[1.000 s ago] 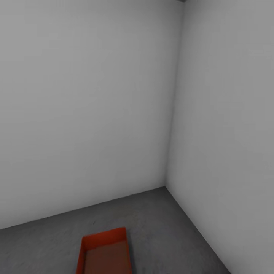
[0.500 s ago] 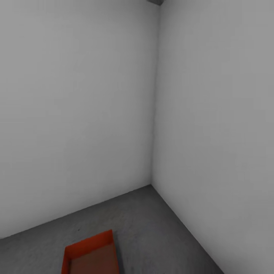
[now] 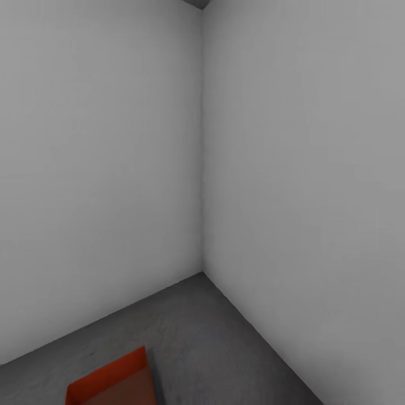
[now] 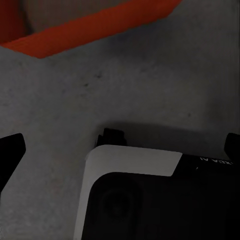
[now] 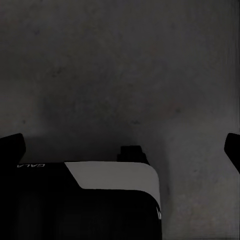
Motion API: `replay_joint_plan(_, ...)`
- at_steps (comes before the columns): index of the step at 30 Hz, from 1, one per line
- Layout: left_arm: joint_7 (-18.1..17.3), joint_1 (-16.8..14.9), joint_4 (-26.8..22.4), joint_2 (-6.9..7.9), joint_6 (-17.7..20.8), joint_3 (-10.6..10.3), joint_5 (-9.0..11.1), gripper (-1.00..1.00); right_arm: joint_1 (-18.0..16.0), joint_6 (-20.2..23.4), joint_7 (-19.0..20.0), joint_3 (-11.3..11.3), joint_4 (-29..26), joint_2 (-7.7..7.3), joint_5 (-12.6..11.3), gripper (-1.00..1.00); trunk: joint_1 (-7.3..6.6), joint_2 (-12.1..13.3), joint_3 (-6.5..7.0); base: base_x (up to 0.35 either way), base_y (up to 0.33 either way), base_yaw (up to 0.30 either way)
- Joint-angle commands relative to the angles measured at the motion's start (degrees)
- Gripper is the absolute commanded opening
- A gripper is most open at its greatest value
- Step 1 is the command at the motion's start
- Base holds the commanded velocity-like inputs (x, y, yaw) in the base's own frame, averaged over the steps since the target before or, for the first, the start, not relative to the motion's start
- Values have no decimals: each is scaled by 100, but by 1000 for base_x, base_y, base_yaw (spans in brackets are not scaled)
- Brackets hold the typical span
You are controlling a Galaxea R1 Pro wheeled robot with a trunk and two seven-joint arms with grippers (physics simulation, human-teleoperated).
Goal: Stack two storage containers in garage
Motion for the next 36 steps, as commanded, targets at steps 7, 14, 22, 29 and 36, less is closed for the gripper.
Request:
replay_joint_plan(7,-24,-1,-3,3,12,-10,50,100,-8,-26,-4,46,17,6,-46,100,0,-4,-7,0,0,-289)
replay_joint_plan(14,-25,-1,-3,3,10,-10,50,100,-8,-26,-4,46,17,2,-46,100,0,-4,-7,0,0,-252)
replay_joint_plan(22,-26,-1,-3,3,10,-10,51,100,-9,-40,-21,41,17,-15,-49,100,0,-4,-7,0,0,-34)
replay_joint_plan(29,-24,-1,-3,3,12,-10,53,100,-9,-43,-23,41,17,-8,-51,100,0,-4,-7,0,0,-2)
replay_joint_plan(36,-23,-1,-3,3,9,-10,51,100,-9,-44,-18,39,17,-12,-55,100,0,-4,-7,0,0,0)
